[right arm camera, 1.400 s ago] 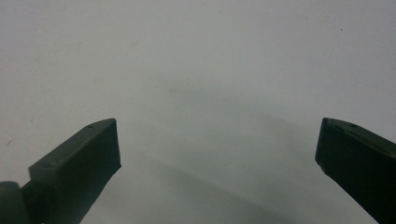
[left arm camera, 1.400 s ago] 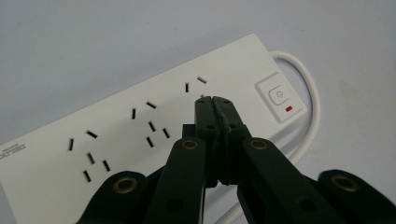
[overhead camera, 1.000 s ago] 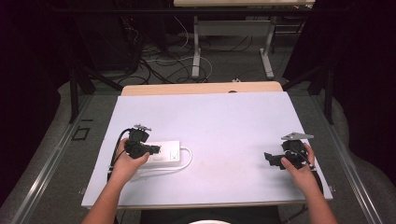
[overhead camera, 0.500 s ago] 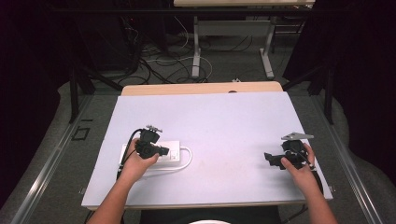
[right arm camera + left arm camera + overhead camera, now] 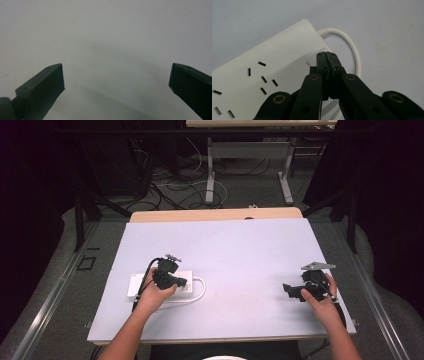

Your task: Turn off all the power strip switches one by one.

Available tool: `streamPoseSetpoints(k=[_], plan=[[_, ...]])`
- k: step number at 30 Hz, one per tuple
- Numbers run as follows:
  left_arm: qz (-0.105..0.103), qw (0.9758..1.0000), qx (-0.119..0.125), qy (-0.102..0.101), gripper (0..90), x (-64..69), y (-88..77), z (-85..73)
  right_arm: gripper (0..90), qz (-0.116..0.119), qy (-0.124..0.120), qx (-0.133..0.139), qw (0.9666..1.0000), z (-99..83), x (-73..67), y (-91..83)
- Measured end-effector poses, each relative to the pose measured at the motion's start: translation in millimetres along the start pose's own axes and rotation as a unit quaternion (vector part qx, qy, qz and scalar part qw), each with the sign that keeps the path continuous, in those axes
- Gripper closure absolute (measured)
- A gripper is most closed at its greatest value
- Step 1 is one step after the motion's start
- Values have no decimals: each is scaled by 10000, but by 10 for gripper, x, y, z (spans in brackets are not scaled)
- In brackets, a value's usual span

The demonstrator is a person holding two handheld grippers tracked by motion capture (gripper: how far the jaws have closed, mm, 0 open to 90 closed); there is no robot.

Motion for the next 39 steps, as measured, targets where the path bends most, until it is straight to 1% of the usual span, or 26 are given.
streamPoseSetpoints(k=[2, 3, 5, 7, 8, 9, 11, 12, 13, 14, 15, 16, 18, 20, 22, 24, 26, 27, 28, 29, 33, 34, 35, 36, 37, 39], plan=[[46, 10000, -22, 68, 900, -9, 11, 9, 0, 8, 21, 2, 10000, -1, -2, -1], [27, 10000, -34, -5, 900, -1, 21, 9, 0, 10, 29, 2, 10000, -1, -1, 0], [42, 9999, -58, 82, 900, -12, 28, 17, 0, 11, 32, 2, 10000, -1, 0, 0], [21, 10000, -25, 9, 900, 1, 38, 24, 0, -1, 26, -4, 10000, -2, 1, 2], [14, 10000, -13, 60, 900, -2, 41, 31, 0, -2, 28, -5, 10000, -2, 1, 3], [1, 10000, -25, 16, 900, 11, 46, 31, 0, 0, 24, -7, 10000, -2, 0, 2], [96, 9999, -63, 62, 900, 30, 53, 31, 0, 14, 26, -1, 10000, -2, -1, 1], [134, 9998, -88, 118, 900, 37, 57, 32, 0, -4, 87, 12, 10000, 0, 1, 4], [72, 9999, -73, 61, 900, 53, 66, 32, 0, -4, 87, 12, 10000, 0, 1, 4], [134, 9997, -82, 185, 900, 44, 63, 39, 0, -6, 61, 6, 10000, -3, 9, 3], [172, 9997, -73, 170, 900, 51, 65, 40, 0, -4, 71, 8, 10000, -3, 9, 3], [167, 9998, -70, 72, 900, 67, 69, 40, 0, -3, 71, 5, 10000, -4, 8, 2], [230, 9996, -89, 123, 900, 69, 67, 46, 0, -2, 47, 7, 10000, -3, 6, -2], [214, 9997, -96, 51, 900, 76, 70, 46, 0, 22, 45, 4, 10000, -1, 1, -3], [229, 9997, -105, 61, 900, 74, 71, 45, 0, 9, 51, 3, 10000, -3, 0, -3], [306, 9994, -132, 121, 900, 69, 77, 47, 0, 18, 51, -4, 10000, -4, 2, 1], [300, 9994, -142, 103, 900, 77, 78, 45, 0, 4, 53, -9, 10000, -4, 3, 4], [330, 9993, -129, 147, 900, 70, 77, 47, 0, 4, 53, -9, 10000, -4, 3, 4], [277, 9995, -110, 57, 900, 83, 77, 41, 0, 8, 54, -5, 10000, -3, 2, -1], [279, 9995, -115, 107, 900, 72, 73, 41, 0, 8, 54, -5, 10000, -3, 2, -1], [235, 9996, -55, 139, 900, 66, 63, 40, 0, 21, 53, 0, 10000, -3, 2, 0], [201, 9998, -14, 68, 900, 77, 58, 40, 0, 21, 53, 0, 10000, -3, 2, 0], [221, 9997, -48, 129, 900, 74, 52, 44, 0, 18, 49, -1, 10000, -4, 5, 1], [190, 9998, -41, 84, 900, 81, 56, 44, 0, 1, 89, 7, 10000, -2, 3, 5], [208, 9997, -14, 88, 900, 79, 59, 44, 0, 1, 87, 6, 10000, -3, 5, 5], [178, 9998, -9, 16, 900, 88, 61, 43, 0, 5, 72, 7, 10000, -4, 9, 4]])
Point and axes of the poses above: each handheld gripper's, and its own axes: y roughly forward along the jaws, z roughly out of its top, x roughly to its right, the point moved 2 cm from there along y, roughly forward along the jaws, and after that the axes turned 13 degrees about -x, right-handed, at the moved point
